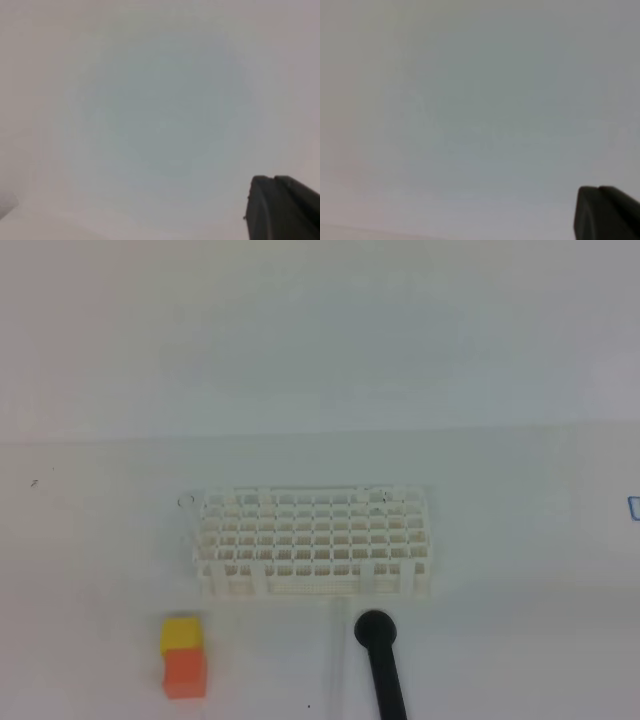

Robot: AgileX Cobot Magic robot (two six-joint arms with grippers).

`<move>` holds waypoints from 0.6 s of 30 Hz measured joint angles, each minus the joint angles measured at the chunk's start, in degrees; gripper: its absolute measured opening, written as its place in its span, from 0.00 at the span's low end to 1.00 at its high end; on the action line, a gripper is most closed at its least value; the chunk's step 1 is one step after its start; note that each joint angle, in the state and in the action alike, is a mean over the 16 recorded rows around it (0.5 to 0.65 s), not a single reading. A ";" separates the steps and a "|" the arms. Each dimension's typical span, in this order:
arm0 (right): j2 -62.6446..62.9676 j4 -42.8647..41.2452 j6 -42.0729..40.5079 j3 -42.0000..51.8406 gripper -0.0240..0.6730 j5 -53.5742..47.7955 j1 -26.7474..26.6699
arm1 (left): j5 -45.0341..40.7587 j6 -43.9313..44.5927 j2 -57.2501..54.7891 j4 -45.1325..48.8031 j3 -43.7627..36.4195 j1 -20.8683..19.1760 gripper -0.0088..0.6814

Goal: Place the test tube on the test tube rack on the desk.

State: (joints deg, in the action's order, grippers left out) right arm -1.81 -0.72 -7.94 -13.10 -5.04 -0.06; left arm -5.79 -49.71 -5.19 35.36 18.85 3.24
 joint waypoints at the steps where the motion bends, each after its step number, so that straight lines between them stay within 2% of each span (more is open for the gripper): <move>1: -0.71 -0.46 0.00 -2.00 0.03 -2.37 0.00 | -2.73 -1.34 -0.97 0.81 1.27 0.00 0.01; 4: -3.37 -1.51 0.00 -8.01 0.03 -9.52 0.00 | -9.98 -2.21 -4.29 -1.43 4.13 0.00 0.01; 7: -6.60 -1.62 0.00 -13.11 0.03 -15.88 0.00 | -15.56 3.38 -8.14 -10.27 5.60 0.00 0.01; 13: -12.75 -0.13 0.02 -19.53 0.03 -24.86 0.00 | -23.73 25.82 -17.75 -39.00 6.21 0.00 0.01; 18: -15.54 1.46 0.24 -21.37 0.03 -28.52 0.00 | -29.82 48.28 -27.99 -65.73 7.08 0.01 0.01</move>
State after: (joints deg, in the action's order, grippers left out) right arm -17.35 0.74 -7.70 -34.47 -33.56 -0.06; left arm -35.61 -1.43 -33.18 -30.37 25.92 3.25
